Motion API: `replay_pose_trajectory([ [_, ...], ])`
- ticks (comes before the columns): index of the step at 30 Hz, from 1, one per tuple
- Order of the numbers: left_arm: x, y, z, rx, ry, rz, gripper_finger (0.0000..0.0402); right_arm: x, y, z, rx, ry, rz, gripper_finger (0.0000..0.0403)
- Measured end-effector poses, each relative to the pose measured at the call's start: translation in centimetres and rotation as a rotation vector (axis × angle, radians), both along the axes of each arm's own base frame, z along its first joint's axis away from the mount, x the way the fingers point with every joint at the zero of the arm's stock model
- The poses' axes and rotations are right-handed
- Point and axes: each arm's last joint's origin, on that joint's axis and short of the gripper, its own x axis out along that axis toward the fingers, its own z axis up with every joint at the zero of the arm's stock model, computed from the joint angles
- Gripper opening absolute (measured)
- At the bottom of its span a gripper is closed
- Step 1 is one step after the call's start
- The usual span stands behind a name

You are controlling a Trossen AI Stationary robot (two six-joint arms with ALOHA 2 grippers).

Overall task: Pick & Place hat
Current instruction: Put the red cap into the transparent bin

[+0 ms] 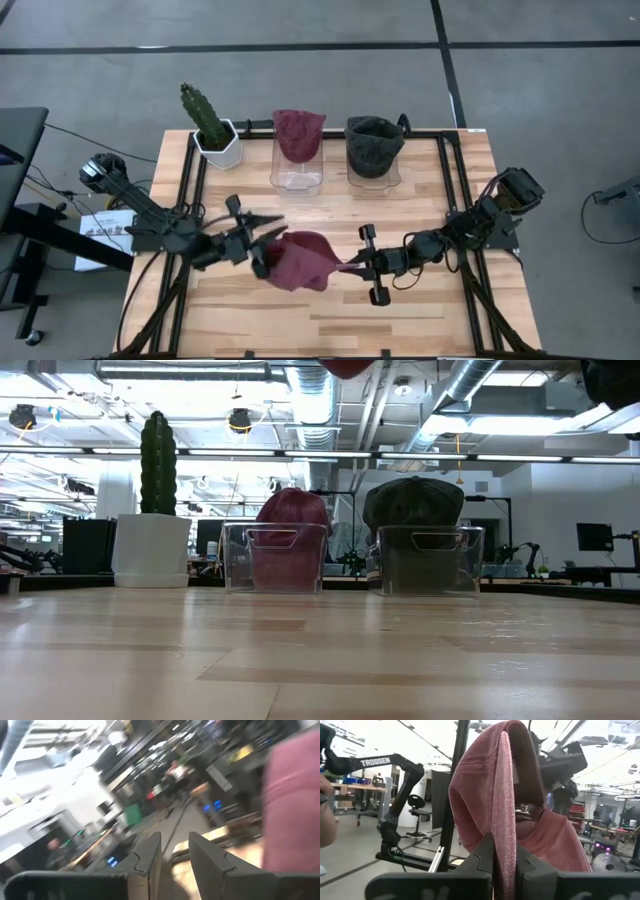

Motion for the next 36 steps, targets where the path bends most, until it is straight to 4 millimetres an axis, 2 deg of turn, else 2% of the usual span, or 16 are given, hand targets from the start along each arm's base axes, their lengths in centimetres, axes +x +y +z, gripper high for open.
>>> replay_pose_trajectory([
  [5, 1.2, 2.0, 0.2, -0.02, -0.027, 0.071, 0.0097, 0.1, 0.2, 0.3, -0.001, -0.007, 0.026, 0.0004],
  [12, 3.0, 5.0, 0.4, -0.114, -0.128, -0.024, 0.0097, 1.3, 0.3, 0.2, -0.019, 0.048, 0.02, 0.0003],
  [17, 4.5, 6.2, -0.1, -0.181, -0.175, -0.103, 0.0097, 2.7, 0.3, 0.0, -0.021, 0.072, 0.002, 0.0004],
  [23, 6.5, 5.5, -1.7, -0.19, -0.206, -0.229, 0.0097, 3.8, 0.1, -0.3, -0.024, 0.075, -0.017, 0.0004],
  [26, 6.6, 4.6, -1.6, -0.177, -0.256, -0.355, 0.0097, 4.0, -0.3, -0.4, -0.024, 0.082, -0.029, 0.0003],
  [33, 5.8, 2.1, 2.7, -0.158, -0.403, -0.612, 0.0097, 4.0, -0.4, -0.4, -0.021, 0.09, -0.058, 0.0004],
  [36, 5.6, 1.7, 4.6, -0.136, -0.464, -0.679, 0.0097, 4.1, -0.5, -0.5, -0.015, 0.094, -0.09, 0.0004],
])
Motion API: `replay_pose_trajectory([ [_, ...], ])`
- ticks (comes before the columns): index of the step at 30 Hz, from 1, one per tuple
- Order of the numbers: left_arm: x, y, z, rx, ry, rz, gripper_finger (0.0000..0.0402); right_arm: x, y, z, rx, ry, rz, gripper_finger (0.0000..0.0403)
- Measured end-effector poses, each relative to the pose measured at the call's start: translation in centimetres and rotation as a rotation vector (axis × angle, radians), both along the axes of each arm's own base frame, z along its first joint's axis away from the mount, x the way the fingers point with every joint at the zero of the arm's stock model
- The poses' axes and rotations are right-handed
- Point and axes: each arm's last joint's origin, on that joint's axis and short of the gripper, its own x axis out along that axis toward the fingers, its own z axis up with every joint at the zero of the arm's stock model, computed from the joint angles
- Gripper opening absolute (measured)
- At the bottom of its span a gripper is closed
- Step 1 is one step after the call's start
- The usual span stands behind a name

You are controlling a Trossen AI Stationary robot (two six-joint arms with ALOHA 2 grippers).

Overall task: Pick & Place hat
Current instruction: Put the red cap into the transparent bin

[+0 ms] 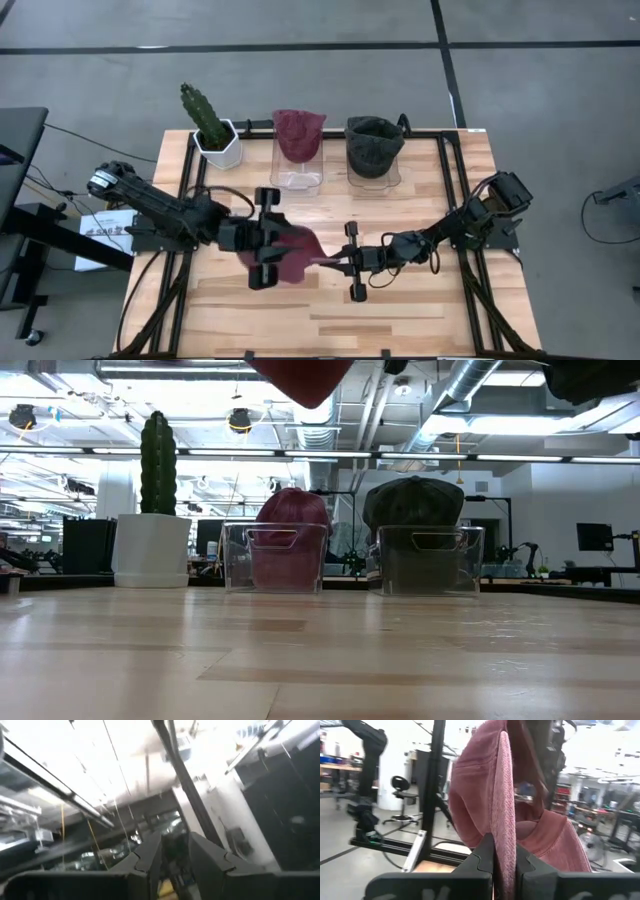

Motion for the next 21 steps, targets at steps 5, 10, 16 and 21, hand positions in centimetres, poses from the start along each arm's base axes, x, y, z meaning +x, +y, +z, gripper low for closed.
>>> replay_pose_trajectory([
  [5, 0.1, 0.9, 2.2, 0.024, -0.063, 0.127, 0.0097, 0.0, -0.1, -0.1, 0.006, 0.012, -0.054, 0.0004],
  [10, -1.2, 0.9, 2.8, 0.006, 0.094, 0.267, 0.0097, -0.3, 0.5, -0.1, -0.012, 0.011, -0.083, 0.0004],
  [16, -1.8, -0.3, -0.5, 0.062, 0.377, 0.435, 0.0097, -0.8, 1.4, 0.3, -0.039, -0.027, -0.062, 0.0003],
  [21, -2.7, -1.7, -2.0, 0.094, 0.427, 0.481, 0.0097, -1.0, 1.5, 0.4, -0.039, -0.032, -0.089, 0.0004],
])
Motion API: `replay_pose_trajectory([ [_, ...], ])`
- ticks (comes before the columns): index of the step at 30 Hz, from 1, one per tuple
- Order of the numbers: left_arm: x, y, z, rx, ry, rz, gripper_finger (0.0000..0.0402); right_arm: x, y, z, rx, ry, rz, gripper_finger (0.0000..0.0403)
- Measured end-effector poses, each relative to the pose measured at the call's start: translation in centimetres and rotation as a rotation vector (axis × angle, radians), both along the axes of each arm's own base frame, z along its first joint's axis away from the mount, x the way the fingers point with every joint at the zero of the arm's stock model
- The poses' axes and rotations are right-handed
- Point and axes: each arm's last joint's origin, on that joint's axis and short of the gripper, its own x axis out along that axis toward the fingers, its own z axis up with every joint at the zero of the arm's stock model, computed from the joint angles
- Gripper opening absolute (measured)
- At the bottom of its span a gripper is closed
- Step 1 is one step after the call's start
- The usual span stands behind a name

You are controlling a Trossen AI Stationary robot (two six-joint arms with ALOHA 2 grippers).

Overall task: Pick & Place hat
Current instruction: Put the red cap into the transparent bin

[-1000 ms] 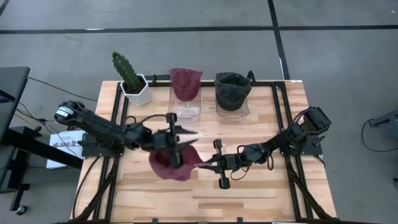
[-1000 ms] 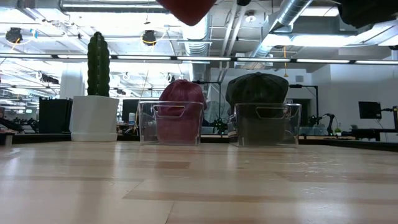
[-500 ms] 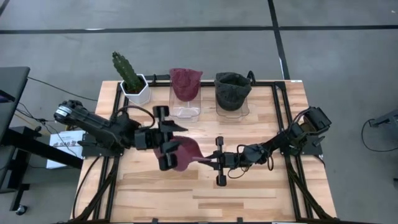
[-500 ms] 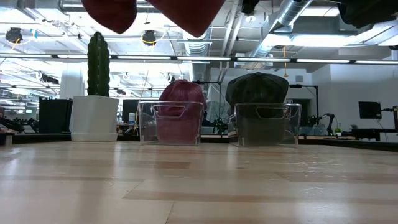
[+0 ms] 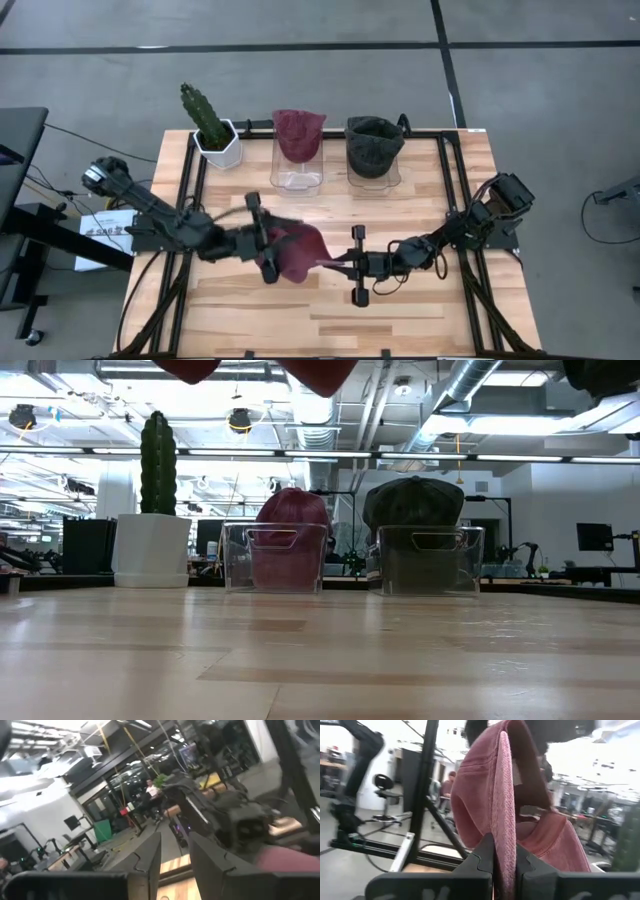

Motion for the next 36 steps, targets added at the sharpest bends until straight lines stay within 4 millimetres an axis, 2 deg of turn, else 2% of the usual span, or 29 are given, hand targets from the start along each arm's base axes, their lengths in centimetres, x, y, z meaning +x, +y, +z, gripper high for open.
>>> replay_pose_trajectory([
  [9, -3.5, -4.0, -0.2, 0.088, 0.073, 0.115, 0.0097, 0.0, 0.0, 0.0, 0.005, 0.009, -0.046, 0.0005],
  [13, -4.5, -4.4, -0.9, 0.087, 0.132, 0.272, 0.0097, -0.1, 0.0, 0.1, 0.004, -0.006, -0.039, 0.0005],
  [21, -3.6, -2.2, -3.2, 0.14, 0.236, 0.572, 0.0097, -0.2, 0.3, 0.2, 0.008, -0.016, -0.024, 0.0005],
  [26, -2.2, -0.1, -3.8, 0.158, 0.259, 0.663, 0.0097, -0.2, 0.4, 0.2, -0.008, -0.026, 0.045, 0.0004],
  [30, -0.9, 1.4, -3.6, 0.162, 0.234, 0.616, 0.0097, -0.2, 0.5, 0.2, -0.012, -0.023, 0.056, 0.0003],
  [36, 0.5, 2.9, -3.2, 0.118, 0.129, 0.412, 0.0097, -0.1, 0.2, 0.1, -0.009, -0.01, 0.052, 0.0003],
])
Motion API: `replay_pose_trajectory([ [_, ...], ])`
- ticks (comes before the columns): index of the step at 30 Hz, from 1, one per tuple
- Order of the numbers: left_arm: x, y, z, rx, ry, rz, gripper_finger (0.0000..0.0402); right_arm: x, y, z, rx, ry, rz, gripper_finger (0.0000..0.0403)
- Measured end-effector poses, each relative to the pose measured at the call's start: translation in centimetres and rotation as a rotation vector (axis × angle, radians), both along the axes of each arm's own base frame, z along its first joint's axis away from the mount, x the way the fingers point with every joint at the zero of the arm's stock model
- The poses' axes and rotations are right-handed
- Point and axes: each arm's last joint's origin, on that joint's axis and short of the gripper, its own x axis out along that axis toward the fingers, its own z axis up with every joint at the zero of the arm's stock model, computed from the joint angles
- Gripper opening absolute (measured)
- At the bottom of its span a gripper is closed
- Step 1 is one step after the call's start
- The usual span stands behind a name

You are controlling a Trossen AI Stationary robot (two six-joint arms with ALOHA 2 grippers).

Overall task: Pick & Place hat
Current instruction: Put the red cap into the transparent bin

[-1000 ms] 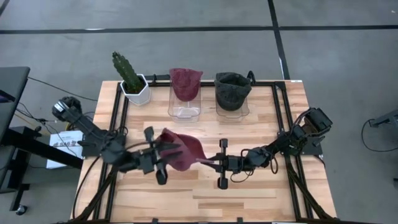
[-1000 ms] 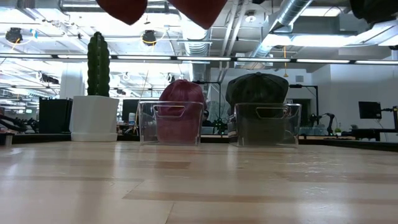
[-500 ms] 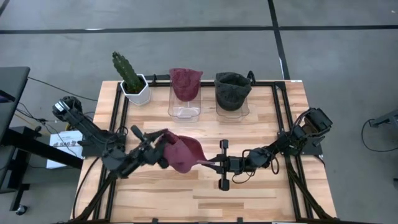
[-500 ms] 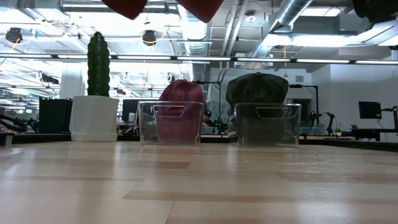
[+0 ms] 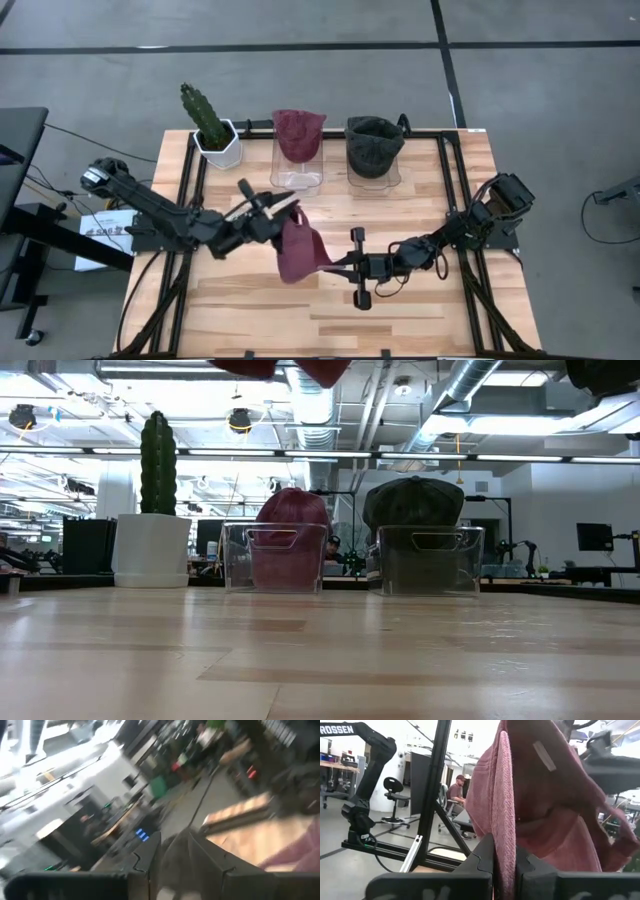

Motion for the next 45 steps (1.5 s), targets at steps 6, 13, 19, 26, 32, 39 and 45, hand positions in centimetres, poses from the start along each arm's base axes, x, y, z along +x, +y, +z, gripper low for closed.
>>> replay_pose_trajectory([
  [6, 1.1, 0.9, 0.2, -0.16, -0.127, -0.301, 0.0097, 0.4, -0.7, -0.1, 0.02, 0.016, -0.023, 0.0003],
  [13, 1.3, 0.1, -0.1, -0.338, -0.135, -0.607, 0.0097, 0.4, -1.0, -0.1, 0.042, 0.024, -0.118, 0.0003],
  [19, 0.9, -1.1, -1.7, -0.328, 0.035, -0.613, 0.0097, -0.1, -0.3, 0.1, 0.019, 0.006, -0.142, 0.0004],
  [26, -0.1, -1.2, -1.2, -0.07, 0.081, -0.372, 0.0097, -0.3, 0.2, 0.1, -0.001, 0.0, -0.137, 0.0004],
  [32, -1.5, 0.3, 1.0, 0.011, 0.02, -0.184, 0.0097, -0.1, -0.1, -0.1, -0.012, 0.027, -0.164, 0.0003],
  [39, -3.0, 1.9, 3.0, -0.044, -0.082, -0.171, 0.0097, 0.1, -0.4, -0.4, -0.003, 0.049, -0.16, 0.0004],
  [45, -0.7, 2.4, 1.4, -0.068, -0.05, -0.168, 0.0097, 0.3, -0.7, -0.4, 0.014, 0.046, -0.124, 0.0003],
])
